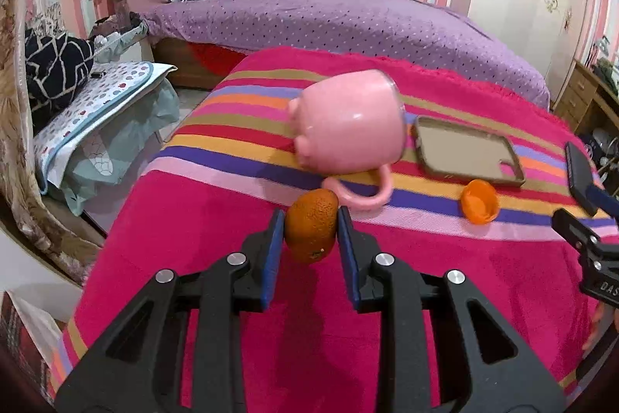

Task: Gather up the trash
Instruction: 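Grasp the orange round cap with the right tool while the left holds the orange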

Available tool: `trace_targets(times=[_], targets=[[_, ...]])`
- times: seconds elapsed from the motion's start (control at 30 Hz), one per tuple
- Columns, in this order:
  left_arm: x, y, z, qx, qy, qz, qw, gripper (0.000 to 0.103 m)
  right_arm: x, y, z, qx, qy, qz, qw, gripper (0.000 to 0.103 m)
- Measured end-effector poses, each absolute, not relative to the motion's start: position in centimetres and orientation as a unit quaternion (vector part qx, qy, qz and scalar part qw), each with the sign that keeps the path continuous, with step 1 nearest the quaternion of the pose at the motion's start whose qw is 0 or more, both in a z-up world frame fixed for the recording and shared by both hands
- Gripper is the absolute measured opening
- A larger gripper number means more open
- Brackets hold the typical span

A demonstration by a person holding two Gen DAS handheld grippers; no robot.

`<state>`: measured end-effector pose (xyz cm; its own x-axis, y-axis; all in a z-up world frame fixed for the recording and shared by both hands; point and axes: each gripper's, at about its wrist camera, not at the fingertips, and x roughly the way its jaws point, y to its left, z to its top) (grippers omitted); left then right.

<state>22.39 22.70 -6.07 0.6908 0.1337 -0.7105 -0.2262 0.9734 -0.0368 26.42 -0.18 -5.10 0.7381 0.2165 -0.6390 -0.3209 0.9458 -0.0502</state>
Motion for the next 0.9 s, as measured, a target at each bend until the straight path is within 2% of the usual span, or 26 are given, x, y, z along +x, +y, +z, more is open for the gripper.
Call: trace_targets(times=[0.27, 0.47, 0.53, 0.6, 0.63, 0.67, 0.9], targets=[[21.7, 25.1, -6.4, -0.063, 0.383, 0.092, 0.917, 0.027, 28.0, 4.8, -6.3, -0.085, 0.36, 0.171, 0.913, 0.097], [21.2, 26.3, -6.3, -0.064, 0.38, 0.1, 0.917, 0.027, 29.4, 7.5, -7.9, -0.089, 0.392, 0.187, 0.896, 0.071], [20.9, 26.5, -6.2, -0.07, 0.379, 0.103, 0.917, 0.027, 29.7, 8.0, -8.3, -0.092, 0.401, 0.192, 0.891, 0.057], [20.8, 26.9, -6.0, -0.077, 0.378, 0.107, 0.917, 0.027, 29.9, 8.4, -8.7, -0.095, 0.406, 0.196, 0.887, 0.051], [20.8, 27.0, -5.9, -0.08, 0.377, 0.107, 0.917, 0.027, 29.9, 8.5, -8.7, -0.095, 0.405, 0.2, 0.887, 0.044], [20.7, 27.0, -5.8, -0.082, 0.376, 0.106, 0.917, 0.027, 29.8, 8.4, -8.6, -0.094, 0.404, 0.204, 0.887, 0.04], [20.4, 25.4, -4.9, -0.079, 0.367, 0.094, 0.922, 0.027, 28.4, 6.2, -7.3, -0.078, 0.371, 0.2, 0.903, 0.04]])
